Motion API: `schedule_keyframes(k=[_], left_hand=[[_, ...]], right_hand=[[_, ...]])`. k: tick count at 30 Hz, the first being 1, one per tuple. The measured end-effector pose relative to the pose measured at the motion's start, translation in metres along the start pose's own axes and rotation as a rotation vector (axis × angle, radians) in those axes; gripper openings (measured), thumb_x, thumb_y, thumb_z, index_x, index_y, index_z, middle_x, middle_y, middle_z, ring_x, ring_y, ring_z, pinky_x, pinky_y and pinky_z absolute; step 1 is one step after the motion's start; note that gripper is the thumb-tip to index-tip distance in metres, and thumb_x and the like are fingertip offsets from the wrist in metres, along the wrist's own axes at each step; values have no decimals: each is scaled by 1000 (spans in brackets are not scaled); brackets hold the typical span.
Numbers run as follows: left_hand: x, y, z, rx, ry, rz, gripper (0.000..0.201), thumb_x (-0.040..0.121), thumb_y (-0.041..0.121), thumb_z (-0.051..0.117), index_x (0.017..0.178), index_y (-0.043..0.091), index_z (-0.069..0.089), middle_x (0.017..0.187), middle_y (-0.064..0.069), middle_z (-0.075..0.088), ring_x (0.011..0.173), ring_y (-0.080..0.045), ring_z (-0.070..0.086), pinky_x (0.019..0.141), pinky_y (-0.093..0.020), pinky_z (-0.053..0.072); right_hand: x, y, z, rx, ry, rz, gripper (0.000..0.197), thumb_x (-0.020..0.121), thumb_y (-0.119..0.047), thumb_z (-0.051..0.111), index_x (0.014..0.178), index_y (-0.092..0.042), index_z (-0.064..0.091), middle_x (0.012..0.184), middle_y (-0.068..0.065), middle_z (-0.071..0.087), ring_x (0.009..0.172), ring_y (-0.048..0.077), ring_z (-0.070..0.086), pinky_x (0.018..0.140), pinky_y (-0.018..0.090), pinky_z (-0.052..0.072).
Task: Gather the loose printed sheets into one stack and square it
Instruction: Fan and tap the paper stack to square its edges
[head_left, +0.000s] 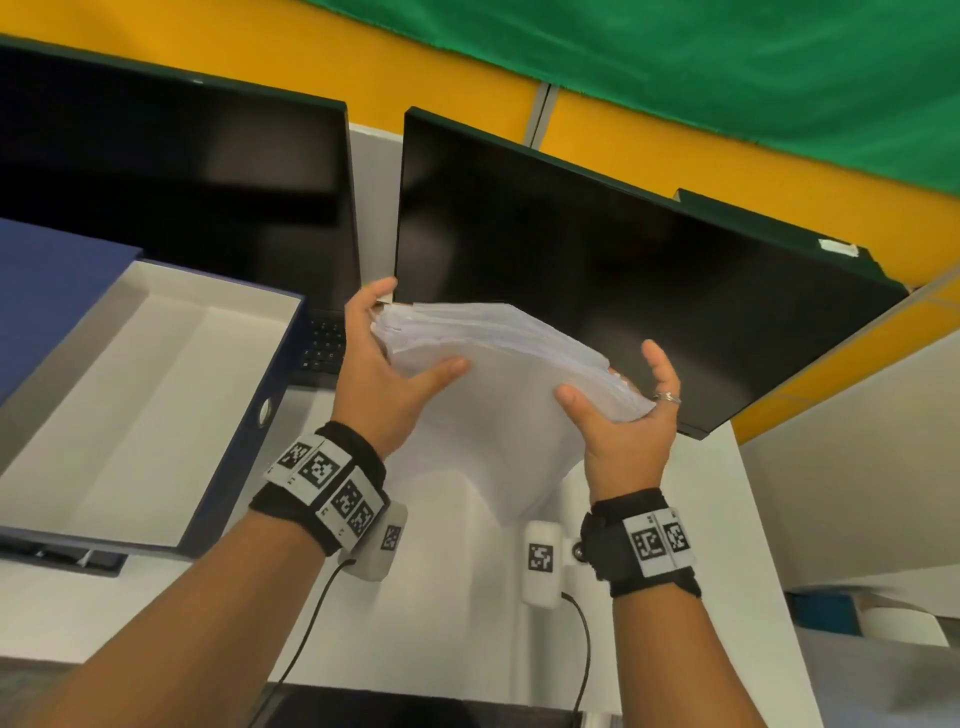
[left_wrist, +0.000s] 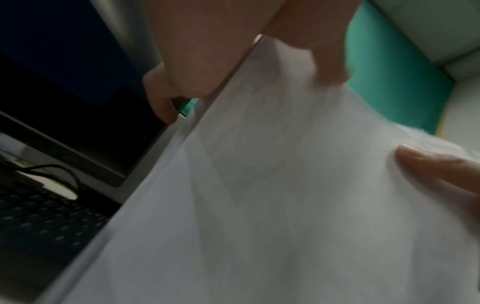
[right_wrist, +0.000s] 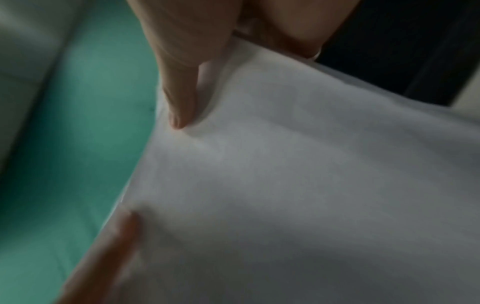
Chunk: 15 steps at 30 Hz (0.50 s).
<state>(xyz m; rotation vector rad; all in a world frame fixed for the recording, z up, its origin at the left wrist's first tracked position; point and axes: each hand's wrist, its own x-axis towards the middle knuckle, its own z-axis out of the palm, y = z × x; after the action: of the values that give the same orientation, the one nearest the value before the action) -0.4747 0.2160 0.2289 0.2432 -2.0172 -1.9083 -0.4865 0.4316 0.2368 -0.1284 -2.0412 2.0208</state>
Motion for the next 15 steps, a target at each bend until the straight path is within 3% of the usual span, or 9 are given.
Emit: schedule_keyframes(k=[2,5,8,11,13,15], left_hand=[[-1,-8,0,126,37,-59,61,80,15,80,133,17,51,121,3,61,111,-13,61,94,-25,52],[-3,-8,-1,196,84,19,36,83,18,76,117,13,67,103,12,69,94,3,65,86,-22,56],[-8,-3,-7,65,67,45,44,72,23,85,112,18,66,104,9,71,94,-5,68,78,-20,58],[-13,-14,-10,25,-100,-82,62,61,31,90,116,19,64,111,4,71,102,-12,68,89,-37,58],[-18,-20,-11,18,-148,-103,61,65,26,88,121,19,66,116,4,71,108,-13,67,95,-45,55],[-19,-22,-10,21,-145,-91,58,69,20,86,123,19,65,119,4,70,110,-11,67,96,-43,55]], right_hand=[[8,3,2,-77,-71,63,51,68,-8,86,109,-30,65,98,-11,72,96,15,70,77,31,60],[14,-4,1,-87,-73,38,28,71,-8,85,83,-30,71,84,-12,75,84,13,73,74,40,61],[12,-7,-14,-23,-69,-56,34,71,-3,83,89,-27,69,88,-13,74,86,8,71,72,26,59],[4,1,-21,-71,-17,-30,44,67,-13,87,102,-29,64,100,-9,70,94,11,69,75,27,59],[3,-3,-16,-85,41,-65,38,70,-23,84,101,-34,65,101,-13,67,95,8,66,78,25,57],[5,-12,-7,-104,62,-111,23,78,-24,78,96,-35,68,92,-19,67,90,0,64,76,14,53]])
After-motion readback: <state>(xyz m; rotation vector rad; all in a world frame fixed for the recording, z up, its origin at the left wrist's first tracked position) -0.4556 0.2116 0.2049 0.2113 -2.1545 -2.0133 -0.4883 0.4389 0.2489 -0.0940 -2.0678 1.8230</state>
